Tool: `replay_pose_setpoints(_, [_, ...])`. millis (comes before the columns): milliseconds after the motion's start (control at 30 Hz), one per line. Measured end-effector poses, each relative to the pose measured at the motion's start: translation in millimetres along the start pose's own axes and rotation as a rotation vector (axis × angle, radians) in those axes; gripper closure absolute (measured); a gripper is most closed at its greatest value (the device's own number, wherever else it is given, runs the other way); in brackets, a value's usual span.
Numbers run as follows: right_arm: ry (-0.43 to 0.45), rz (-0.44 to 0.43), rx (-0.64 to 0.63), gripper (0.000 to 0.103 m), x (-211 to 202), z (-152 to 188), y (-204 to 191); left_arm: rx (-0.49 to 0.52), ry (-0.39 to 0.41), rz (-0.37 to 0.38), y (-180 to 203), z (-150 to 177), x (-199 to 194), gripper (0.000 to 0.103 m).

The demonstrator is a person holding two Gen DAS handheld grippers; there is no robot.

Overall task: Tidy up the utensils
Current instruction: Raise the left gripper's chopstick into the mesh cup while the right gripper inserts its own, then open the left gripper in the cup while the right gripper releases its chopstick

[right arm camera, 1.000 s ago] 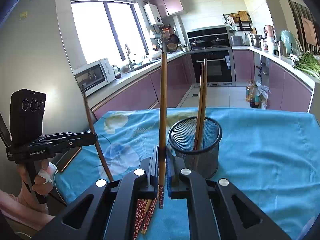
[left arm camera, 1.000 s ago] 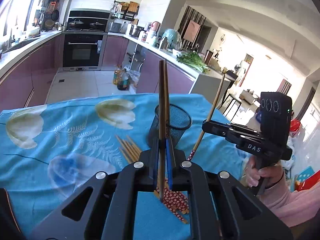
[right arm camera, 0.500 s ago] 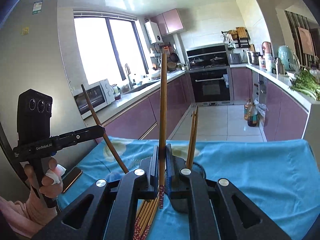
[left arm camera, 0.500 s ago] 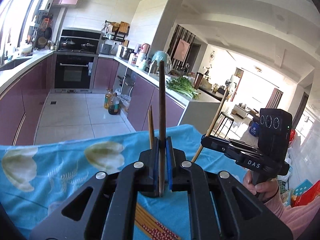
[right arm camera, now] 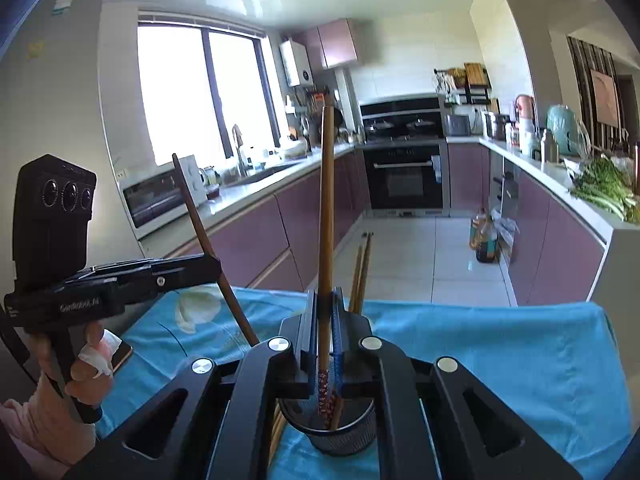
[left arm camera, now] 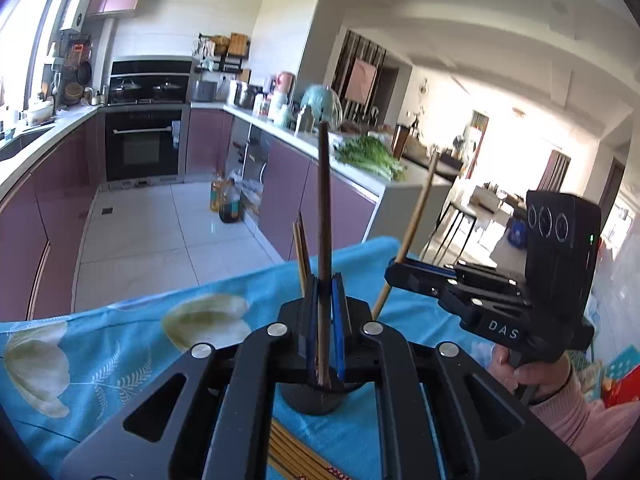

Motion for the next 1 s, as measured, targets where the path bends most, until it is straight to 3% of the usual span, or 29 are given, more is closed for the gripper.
replay_pose_setpoints(333, [-0.161,0.035,0.034,0.097,36,20,12,0.043,-0.159,0.042,0,29,45,0.095])
replay_pose_setpoints(767, [-0.194,0.068,0.072,0.095,55,24,19,-0.001,-0.186,0.013,-12,25,70,0.091])
replay_pose_setpoints(1000, [-0.169,0.063,0.074,0.093,46,28,18,0.011,-0.149,-0.024,-8,36,56,0.088])
Point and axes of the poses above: each gripper's, at about its wrist camera, not at the fingertips, and x roughly the way its jaws point, y to its right, z to its underside, the point moved 1 cm from there along x, roughly the way its jaws point, and after that the axes turned 12 degrees about x, right-handed, at the moved point
